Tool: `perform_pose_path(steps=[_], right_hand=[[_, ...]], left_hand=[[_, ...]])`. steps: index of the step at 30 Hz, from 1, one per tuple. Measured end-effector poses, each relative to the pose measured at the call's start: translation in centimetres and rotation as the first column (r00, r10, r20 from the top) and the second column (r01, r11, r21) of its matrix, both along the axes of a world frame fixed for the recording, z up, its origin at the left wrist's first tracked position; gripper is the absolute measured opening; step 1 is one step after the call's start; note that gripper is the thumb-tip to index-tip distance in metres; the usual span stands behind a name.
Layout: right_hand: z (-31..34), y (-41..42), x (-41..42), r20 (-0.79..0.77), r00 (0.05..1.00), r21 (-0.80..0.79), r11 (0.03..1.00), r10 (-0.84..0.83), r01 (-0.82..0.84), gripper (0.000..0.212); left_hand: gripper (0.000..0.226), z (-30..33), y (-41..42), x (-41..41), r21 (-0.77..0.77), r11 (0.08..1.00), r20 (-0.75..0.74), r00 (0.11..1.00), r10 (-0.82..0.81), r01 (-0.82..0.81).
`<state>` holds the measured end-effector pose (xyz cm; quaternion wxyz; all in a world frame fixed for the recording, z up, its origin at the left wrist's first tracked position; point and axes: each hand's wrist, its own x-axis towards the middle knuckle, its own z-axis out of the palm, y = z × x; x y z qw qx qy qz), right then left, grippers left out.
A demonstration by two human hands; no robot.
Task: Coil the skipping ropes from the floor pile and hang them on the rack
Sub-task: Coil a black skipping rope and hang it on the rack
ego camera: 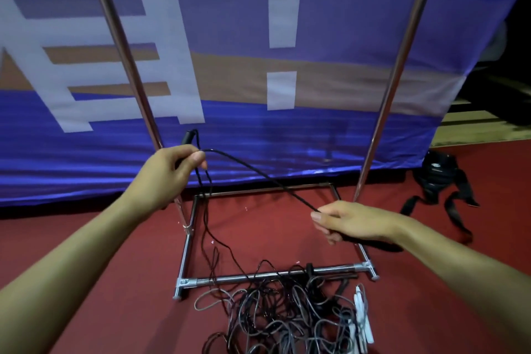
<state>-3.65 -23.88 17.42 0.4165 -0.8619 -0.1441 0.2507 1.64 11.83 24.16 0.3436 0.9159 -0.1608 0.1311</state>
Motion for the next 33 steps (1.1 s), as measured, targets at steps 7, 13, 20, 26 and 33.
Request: perform_pose_path(steps=[7,13,20,26,33], right_hand=[[2.7,3.4,0.3,-0.370,0.869,0.590,0.638,-0.330,0.494,0.032],[6.4,7.4,0.6,-0.567,0.797,0.793,0.123,-0.209,0.596,0.031],[7.0,9.0,0.9,-0.604,0.701,0.773,-0.064,-0.380,0.631,0.029],[7.3,7.3,0.5,-0.384,0.782,0.712,0.382,-0.491,0.589,0.034],[6.1,2.4,0.7,0.500,0.770,0.022,0.894,-0.397,0.447,0.037]], left_hand=[[0.052,-0.6,-2.3,-1.6,-0.277,0.958,-0.234,0.962,-0.142,0.074],[0.012,-1.2,-8.1,-5.4,-0.578,0.801,-0.468,0.739,-0.484,0.159],[0.024,-1.0,-11.0,-7.1,-0.637,0.750,-0.442,0.712,-0.546,0.180],[0.023,-0.6,-10.8,-6.5,-0.579,0.796,-0.479,0.718,-0.505,0.174],[0.025,0.7,-9.7,-6.2,-0.633,0.756,-0.499,0.660,-0.562,0.166]])
